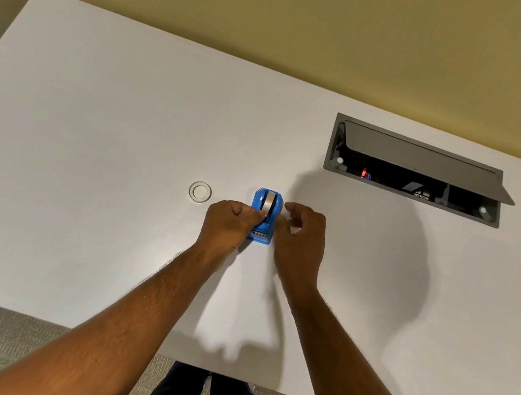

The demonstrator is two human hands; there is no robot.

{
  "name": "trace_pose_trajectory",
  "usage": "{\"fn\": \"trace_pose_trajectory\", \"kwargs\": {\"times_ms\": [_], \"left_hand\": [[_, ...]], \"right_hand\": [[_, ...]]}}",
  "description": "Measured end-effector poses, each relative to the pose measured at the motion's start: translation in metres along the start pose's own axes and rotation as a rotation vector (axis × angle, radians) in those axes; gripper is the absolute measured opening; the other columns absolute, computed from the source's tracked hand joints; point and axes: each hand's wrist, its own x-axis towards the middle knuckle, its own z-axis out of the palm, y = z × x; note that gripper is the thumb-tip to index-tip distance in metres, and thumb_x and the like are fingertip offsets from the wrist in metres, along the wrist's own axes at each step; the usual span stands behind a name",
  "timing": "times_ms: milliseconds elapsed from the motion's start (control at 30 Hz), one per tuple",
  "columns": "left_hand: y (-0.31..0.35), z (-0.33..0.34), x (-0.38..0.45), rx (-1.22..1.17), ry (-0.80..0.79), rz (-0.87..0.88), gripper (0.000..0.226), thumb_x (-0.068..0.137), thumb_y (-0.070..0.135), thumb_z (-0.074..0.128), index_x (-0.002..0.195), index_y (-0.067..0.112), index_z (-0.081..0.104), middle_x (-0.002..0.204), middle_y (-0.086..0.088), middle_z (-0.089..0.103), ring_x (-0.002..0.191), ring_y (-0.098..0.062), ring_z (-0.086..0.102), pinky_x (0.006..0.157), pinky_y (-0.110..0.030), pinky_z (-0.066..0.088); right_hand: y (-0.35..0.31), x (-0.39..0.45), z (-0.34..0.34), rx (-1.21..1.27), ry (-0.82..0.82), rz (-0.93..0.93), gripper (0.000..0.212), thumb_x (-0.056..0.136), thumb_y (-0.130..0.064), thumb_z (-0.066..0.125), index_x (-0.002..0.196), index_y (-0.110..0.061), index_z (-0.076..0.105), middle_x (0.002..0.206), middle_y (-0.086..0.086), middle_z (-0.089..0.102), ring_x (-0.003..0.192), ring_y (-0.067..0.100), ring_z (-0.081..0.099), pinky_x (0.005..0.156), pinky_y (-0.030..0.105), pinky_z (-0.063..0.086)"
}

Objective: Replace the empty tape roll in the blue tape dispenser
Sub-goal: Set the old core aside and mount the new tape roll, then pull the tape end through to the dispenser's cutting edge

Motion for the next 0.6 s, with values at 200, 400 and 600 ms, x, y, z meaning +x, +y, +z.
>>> {"fn": "trace_pose_trajectory", "kwargs": {"times_ms": [200,400,600], "left_hand": [[-0.002,0.001,0.001,0.009,-0.007,-0.004,0.024,0.092,0.021,0.072,0.067,0.021,0.072,0.062,0.006,0.067,0.047,0.008,0.060,0.045,-0.004,0.041],[-0.002,-0.002,0.001,0.039,-0.008,-0.035,0.026,0.088,0.020,0.070,0.077,-0.003,0.074,0.068,-0.014,0.067,0.057,-0.014,0.057,0.049,-0.013,0.045],[-0.003,-0.003,0.000,0.050,0.010,-0.062,0.029,0.085,0.021,0.071,0.081,-0.007,0.073,0.072,-0.019,0.067,0.063,-0.016,0.055,0.053,-0.020,0.043]], "right_hand": [[-0.012,0.002,0.011,0.077,-0.035,0.257,0.013,0.094,-0.024,0.063,0.083,-0.018,0.069,0.078,-0.002,0.070,0.068,0.012,0.064,0.056,0.016,0.043],[-0.010,0.018,-0.003,-0.119,-0.051,-0.082,0.044,0.089,0.000,0.056,0.124,-0.026,0.061,0.128,-0.003,0.055,0.114,0.012,0.057,0.096,0.027,0.051],[-0.011,0.067,-0.026,-0.439,-0.535,-0.391,0.072,0.086,0.003,0.062,0.149,-0.026,0.041,0.153,-0.001,0.042,0.140,0.019,0.040,0.117,0.038,0.035]]}}
